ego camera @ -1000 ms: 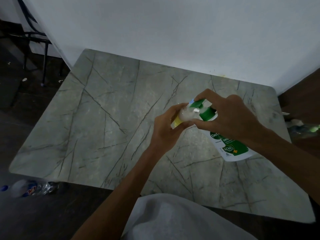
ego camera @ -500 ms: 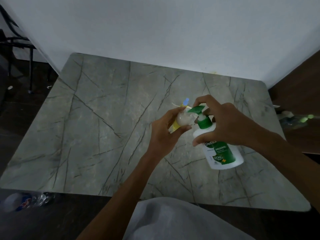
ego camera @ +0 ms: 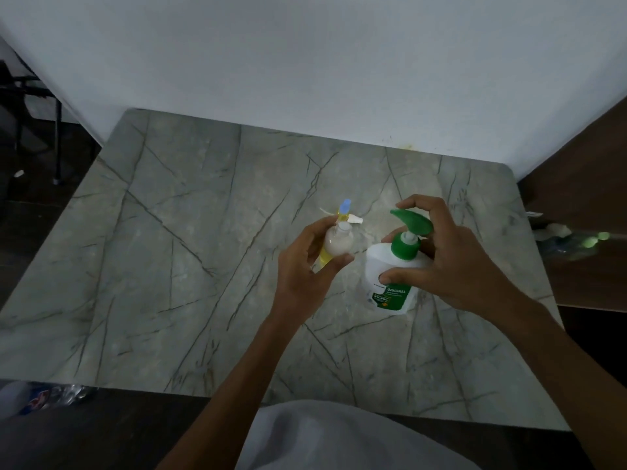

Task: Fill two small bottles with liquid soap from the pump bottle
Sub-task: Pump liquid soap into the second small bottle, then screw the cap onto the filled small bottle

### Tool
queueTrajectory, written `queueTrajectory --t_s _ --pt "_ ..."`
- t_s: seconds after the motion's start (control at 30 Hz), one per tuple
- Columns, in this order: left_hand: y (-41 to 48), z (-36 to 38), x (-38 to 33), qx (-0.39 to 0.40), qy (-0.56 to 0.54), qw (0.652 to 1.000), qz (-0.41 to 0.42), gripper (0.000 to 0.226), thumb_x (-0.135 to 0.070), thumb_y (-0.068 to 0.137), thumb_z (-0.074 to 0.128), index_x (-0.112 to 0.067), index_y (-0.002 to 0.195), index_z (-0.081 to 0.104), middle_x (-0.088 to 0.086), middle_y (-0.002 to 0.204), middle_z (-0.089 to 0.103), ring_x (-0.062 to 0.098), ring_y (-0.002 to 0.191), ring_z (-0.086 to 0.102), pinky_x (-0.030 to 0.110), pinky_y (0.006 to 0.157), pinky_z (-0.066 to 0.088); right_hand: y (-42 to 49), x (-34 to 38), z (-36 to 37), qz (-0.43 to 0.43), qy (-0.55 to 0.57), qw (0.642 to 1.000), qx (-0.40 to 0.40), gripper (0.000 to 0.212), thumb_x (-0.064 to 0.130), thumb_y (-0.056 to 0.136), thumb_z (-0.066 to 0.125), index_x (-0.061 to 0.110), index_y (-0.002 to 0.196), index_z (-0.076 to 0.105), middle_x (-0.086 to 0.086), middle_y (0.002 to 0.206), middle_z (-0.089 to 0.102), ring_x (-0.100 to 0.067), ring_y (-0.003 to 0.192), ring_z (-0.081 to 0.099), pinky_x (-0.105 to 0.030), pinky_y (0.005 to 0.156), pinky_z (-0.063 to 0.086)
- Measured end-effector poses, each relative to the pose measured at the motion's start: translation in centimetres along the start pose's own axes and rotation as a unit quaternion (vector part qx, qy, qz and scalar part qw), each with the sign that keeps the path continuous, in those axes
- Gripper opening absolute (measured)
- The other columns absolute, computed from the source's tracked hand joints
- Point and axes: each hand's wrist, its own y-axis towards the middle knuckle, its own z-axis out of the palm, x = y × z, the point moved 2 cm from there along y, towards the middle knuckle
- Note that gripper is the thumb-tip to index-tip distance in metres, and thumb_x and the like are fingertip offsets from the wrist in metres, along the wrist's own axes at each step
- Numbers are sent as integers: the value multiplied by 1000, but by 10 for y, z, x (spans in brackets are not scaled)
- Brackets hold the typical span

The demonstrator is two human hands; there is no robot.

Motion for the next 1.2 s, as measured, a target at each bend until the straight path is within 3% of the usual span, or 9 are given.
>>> queueTrajectory --t_s 0.17,0.37,0.5,0.7,0.9,1.2 --pt "-7 15 3 -17 9 999 -31 65 -4 77 81 -35 126 52 -20 121 62 4 112 65 23 94 54 -4 -30 -5 7 31 999 -28 86 22 57 91 30 128 42 9 101 69 -2 88 67 -16 75 55" --pt "-16 32 10 -49 35 997 -45 61 -20 75 82 -24 129 54 -13 124 60 10 115 65 25 94 55 7 -88 -5 34 16 995 -87 60 22 64 87 22 117 59 10 103 64 1 88 62 -7 76 49" --pt "-22 44 8 -62 67 996 -18 53 -29 73 79 -19 121 61 -1 121 55 17 111 64 23 91 56 25 -139 -6 83 39 987 -131 48 15 64 87 17 107 65 8 94 63 5 78 59 0 67 44" --pt "-36 58 13 -74 77 994 -28 47 -30 74 79 -23 117 61 4 119 59 21 110 64 22 90 55 61 -209 -3 128 42 981 -136 48 8 66 81 13 109 62 0 95 64 -18 86 62 -15 68 42" --pt "-51 64 20 -100 41 991 -81 48 -18 74 79 -15 119 61 4 120 67 21 115 65 33 94 56 79 -240 -4 133 34 979 -148 55 5 68 80 11 118 59 2 99 61 -14 90 57 -14 74 38" --pt "-53 67 18 -121 37 985 -116 46 -15 74 77 -16 117 63 -2 117 70 13 112 67 28 92 57 83 -259 -9 98 37 984 -142 60 8 67 82 13 121 57 1 102 61 -19 93 60 -23 77 45"
